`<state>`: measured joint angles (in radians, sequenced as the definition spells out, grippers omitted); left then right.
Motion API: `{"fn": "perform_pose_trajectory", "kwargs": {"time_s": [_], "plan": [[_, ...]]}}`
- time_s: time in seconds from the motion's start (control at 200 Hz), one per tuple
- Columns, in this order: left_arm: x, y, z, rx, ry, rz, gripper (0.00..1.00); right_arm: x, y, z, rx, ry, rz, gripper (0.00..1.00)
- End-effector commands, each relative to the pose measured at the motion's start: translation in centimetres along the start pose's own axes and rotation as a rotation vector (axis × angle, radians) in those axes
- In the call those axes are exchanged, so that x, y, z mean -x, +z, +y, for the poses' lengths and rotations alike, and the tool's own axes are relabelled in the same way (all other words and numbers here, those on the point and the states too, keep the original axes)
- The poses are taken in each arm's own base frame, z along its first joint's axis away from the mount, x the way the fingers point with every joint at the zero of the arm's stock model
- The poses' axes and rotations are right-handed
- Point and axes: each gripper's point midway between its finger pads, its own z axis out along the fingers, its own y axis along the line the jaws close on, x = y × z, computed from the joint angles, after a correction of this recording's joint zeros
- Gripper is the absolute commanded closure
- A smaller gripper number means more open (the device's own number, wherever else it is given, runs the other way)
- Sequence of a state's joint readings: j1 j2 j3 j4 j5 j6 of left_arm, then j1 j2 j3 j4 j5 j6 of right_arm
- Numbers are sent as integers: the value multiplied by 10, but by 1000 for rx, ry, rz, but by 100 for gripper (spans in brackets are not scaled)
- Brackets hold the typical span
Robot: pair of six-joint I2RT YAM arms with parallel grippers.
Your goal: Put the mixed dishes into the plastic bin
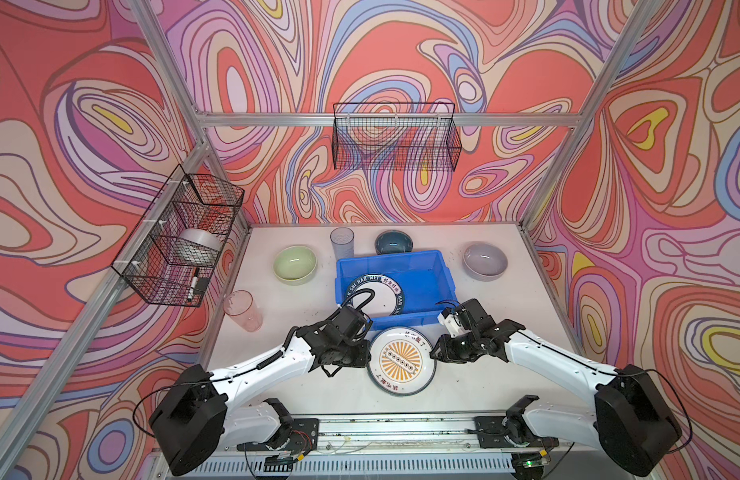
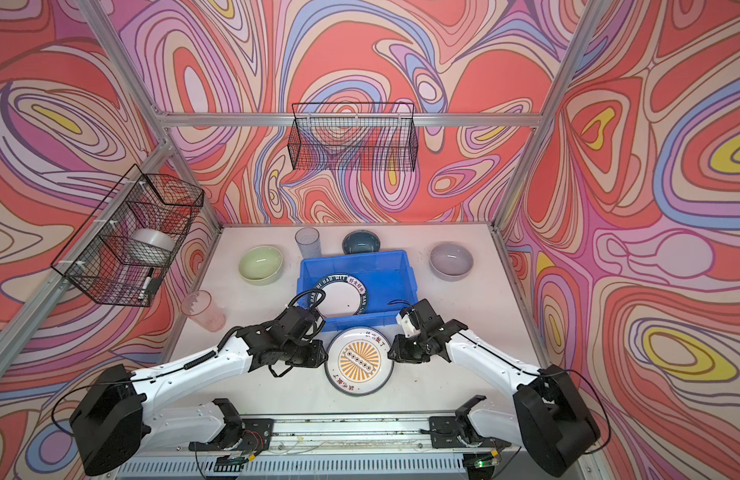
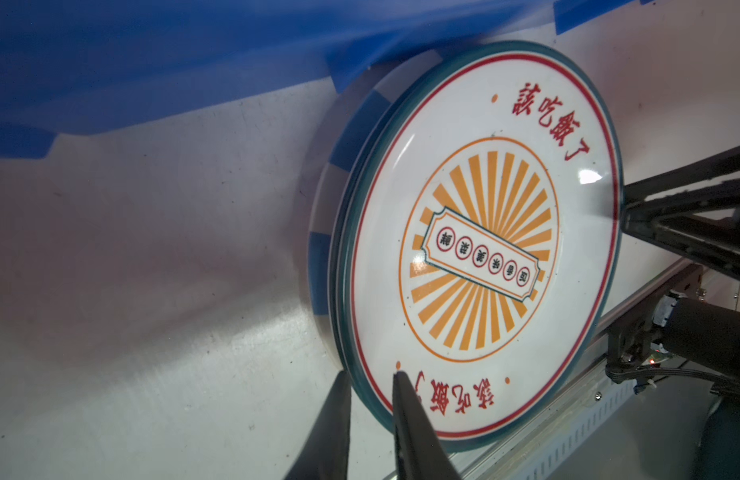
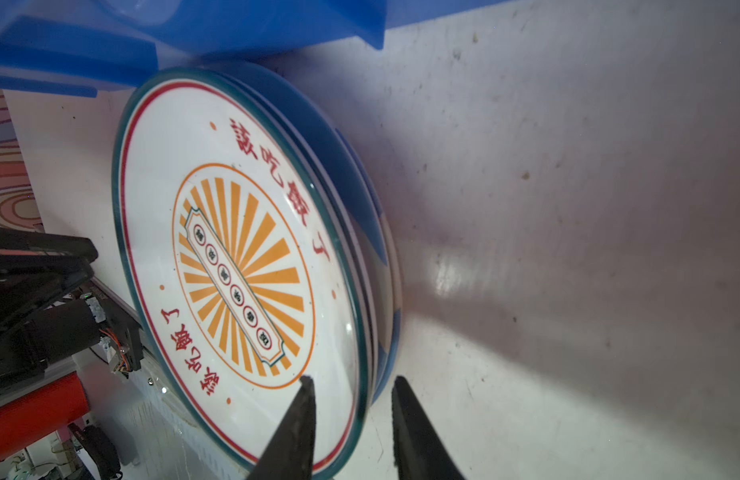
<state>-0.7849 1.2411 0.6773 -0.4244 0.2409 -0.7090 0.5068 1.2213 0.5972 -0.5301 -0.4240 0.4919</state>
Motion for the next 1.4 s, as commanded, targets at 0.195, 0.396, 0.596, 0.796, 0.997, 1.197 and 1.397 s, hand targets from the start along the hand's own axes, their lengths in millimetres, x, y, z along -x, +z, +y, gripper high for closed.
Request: {"fn": "perform_pose_trajectory", "kwargs": {"time_s": [0.195,0.396,0.596,0.796,0.997,1.197,1.397], "plan": [[-5,16,5,52,-21,27,82,1,3,7,44,-6,-16,71],[-8,18,8,72,-29,33,83,2,1,12,73,-4,-27,72],[-9,19,7,64,-30,37,83,4,-5,19,101,-15,-41,73],[-10,22,7,60,-38,41,84,6,-13,25,112,-33,-57,74],[-10,22,7,67,-36,41,85,5,-16,24,91,-49,-46,72],[-10,23,8,69,-37,40,85,5,-20,23,73,-56,-42,70],[-10,23,9,74,-36,42,85,6,-21,22,56,-62,-41,70]]}}
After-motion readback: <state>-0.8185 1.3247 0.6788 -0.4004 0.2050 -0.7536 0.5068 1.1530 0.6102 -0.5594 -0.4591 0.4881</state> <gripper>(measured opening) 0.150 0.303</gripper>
